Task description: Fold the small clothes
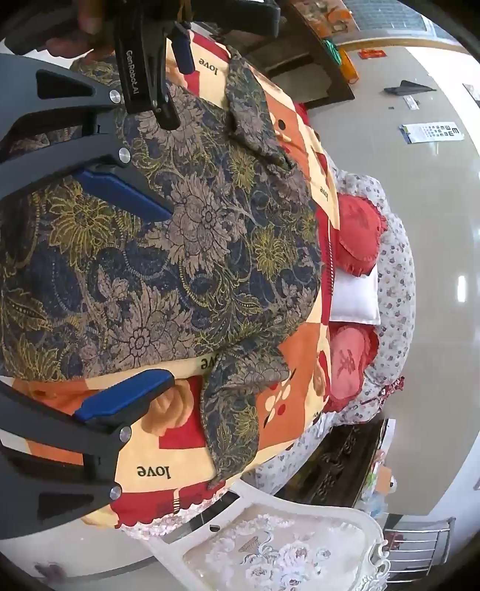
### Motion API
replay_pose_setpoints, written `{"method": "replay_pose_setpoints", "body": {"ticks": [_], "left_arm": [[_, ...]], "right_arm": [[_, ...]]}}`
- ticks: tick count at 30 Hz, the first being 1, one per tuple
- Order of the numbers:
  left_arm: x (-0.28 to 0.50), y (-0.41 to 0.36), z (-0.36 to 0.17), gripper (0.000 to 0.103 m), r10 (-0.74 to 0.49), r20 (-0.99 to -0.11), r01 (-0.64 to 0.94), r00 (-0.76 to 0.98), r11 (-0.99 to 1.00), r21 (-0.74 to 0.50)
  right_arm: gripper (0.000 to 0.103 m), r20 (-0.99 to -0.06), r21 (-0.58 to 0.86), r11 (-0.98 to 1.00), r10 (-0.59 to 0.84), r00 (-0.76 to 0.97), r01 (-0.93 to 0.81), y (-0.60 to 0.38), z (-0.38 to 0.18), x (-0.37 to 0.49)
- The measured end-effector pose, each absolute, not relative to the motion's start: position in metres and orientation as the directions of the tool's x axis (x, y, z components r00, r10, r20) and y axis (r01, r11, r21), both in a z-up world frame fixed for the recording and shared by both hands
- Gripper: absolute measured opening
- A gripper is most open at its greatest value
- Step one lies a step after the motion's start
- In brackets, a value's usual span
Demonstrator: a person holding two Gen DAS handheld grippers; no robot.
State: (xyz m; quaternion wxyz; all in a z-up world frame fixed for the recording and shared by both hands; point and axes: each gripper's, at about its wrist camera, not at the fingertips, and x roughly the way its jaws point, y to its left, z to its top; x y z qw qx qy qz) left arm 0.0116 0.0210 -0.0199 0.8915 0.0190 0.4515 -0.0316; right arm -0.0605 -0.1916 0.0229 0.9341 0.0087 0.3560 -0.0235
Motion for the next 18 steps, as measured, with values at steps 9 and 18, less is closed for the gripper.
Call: {"method": "replay_pose_setpoints", "body": {"ticks": [9, 18], "left_arm": [[0.01, 0.03, -0.019, 0.103, -0.323, -0.746, 0.236, 0.582, 0.945, -0.225], [0.011, 0.052, -0.031, 0.103, -0.245, -0.762, 0.186, 0.6, 0.969, -0.166]], "right_arm": [[0.084, -0.674, -0.007, 0.998, -0.049, 0.737, 0.06, -0.187, 0.022, -0.048], [0.084, -0.697, -0.03, 0.996, -0.079, 0.713, 0.082, -0.188, 0.016, -0.047]]}}
